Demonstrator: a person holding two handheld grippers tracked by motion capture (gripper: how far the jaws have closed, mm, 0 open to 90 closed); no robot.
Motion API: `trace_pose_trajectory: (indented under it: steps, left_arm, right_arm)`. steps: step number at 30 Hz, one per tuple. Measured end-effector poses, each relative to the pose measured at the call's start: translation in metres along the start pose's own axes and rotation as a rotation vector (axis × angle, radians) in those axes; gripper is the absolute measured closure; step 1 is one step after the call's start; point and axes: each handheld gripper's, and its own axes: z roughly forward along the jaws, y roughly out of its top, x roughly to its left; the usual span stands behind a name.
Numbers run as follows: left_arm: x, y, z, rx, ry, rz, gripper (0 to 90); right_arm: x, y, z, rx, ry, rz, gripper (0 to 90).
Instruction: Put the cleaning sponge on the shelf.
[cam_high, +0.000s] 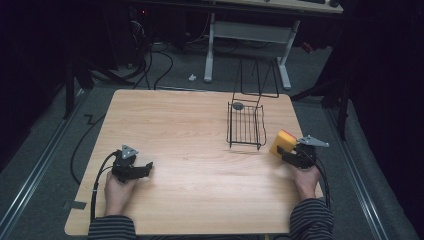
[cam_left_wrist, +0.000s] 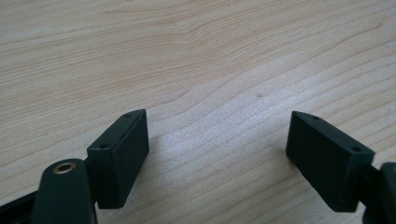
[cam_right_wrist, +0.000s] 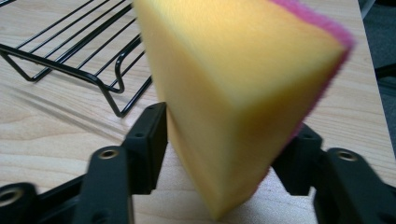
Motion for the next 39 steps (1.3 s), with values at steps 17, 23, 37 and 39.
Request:
trace_pose_trajectory:
  steps: [17, 23, 37, 39]
  left_arm:
    - [0.0, 0.0, 0.0, 0.001, 0.0, 0.0, 21.8]
    - [0.0, 0.0, 0.0, 0.0, 0.0, 0.0, 21.8]
    - [0.0, 0.0, 0.0, 0.0, 0.0, 0.0, 21.8]
    - [0.0, 0.0, 0.0, 0.0, 0.0, 0.0, 21.8]
  right_arm:
    - [0.008, -0.001, -0.024, -0.059, 0.011, -0.043, 61.0]
    - [0.017, -0.001, -0.044, -0.074, 0.022, -0.039, 61.1]
    - [0.07, 0.001, -0.08, -0.116, 0.107, -0.073, 60.8]
    - [0.073, 0.003, -0.08, -0.118, 0.111, -0.077, 60.8]
